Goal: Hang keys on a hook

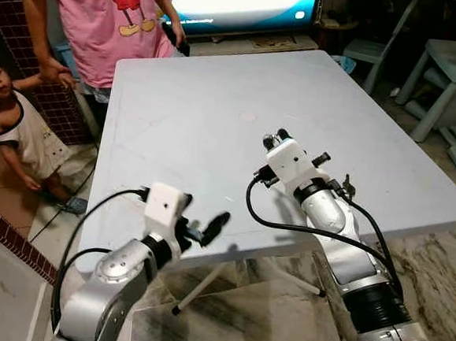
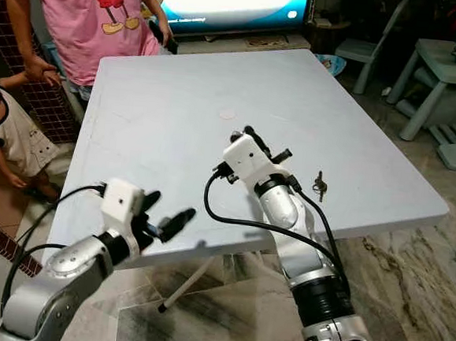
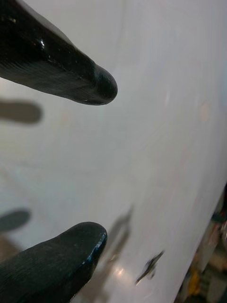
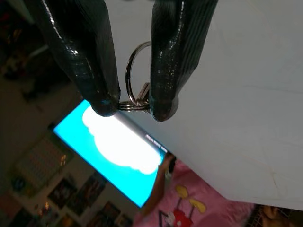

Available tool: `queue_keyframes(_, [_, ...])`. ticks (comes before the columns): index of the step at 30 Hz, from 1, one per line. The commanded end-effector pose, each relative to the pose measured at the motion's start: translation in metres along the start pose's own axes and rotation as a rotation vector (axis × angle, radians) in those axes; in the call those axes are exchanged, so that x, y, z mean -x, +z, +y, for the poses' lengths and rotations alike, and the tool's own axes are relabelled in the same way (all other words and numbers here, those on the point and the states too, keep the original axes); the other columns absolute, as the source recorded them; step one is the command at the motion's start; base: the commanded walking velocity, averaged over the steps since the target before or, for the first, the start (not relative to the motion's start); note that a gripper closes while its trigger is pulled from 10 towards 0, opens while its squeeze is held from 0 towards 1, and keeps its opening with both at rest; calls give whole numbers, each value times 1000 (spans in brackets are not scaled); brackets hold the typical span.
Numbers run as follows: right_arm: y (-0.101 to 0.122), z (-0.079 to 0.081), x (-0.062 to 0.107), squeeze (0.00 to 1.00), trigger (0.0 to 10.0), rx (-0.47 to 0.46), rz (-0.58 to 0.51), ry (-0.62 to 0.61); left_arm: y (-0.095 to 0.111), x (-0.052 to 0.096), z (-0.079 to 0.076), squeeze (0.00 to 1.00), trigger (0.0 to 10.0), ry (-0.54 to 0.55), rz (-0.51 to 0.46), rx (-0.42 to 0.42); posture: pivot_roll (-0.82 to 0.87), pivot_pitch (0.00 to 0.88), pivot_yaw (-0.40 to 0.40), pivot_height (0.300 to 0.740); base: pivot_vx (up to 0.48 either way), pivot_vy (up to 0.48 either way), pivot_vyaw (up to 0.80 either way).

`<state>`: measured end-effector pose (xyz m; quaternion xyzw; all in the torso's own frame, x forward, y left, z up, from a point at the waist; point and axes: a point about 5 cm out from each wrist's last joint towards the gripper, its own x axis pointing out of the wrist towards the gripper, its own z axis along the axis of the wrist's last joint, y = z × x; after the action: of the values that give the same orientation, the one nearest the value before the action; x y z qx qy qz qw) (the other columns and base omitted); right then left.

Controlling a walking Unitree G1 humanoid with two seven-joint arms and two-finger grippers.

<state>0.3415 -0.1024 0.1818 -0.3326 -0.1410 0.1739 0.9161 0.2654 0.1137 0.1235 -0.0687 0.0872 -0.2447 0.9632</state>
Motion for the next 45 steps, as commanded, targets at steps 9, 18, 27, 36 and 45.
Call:
queue_keyframes(9, [-3, 0, 5, 0, 10000, 185, 10, -19, -2, -2, 5, 0, 10000, 42, -6, -16, -3, 11, 40, 740, 0, 0, 0])
queue_keyframes(18, [-18, 10, 15, 0, 10000, 35, 123, 10, -5, -1, 2, 0, 10000, 18, 5, -5, -3, 18, 40, 740, 0, 0, 0])
queue_keyframes(27, [-21, 17, 18, 0, 10000, -171, 173, 43, -3, -3, 3, 0, 10000, 31, -7, -16, -4, 16, 41, 740, 0, 0, 0])
queue_keyframes(36, [-14, 16, 19, 0, 10000, -130, 133, 49, -2, -2, 6, 0, 10000, 61, -24, -19, -4, 16, 41, 740, 0, 0, 465])
queue_keyframes(45, [-16, 10, 16, 0, 10000, -121, 137, 43, -2, -3, 5, 0, 10000, 52, -23, -21, -1, 9, 39, 740, 0, 0, 778])
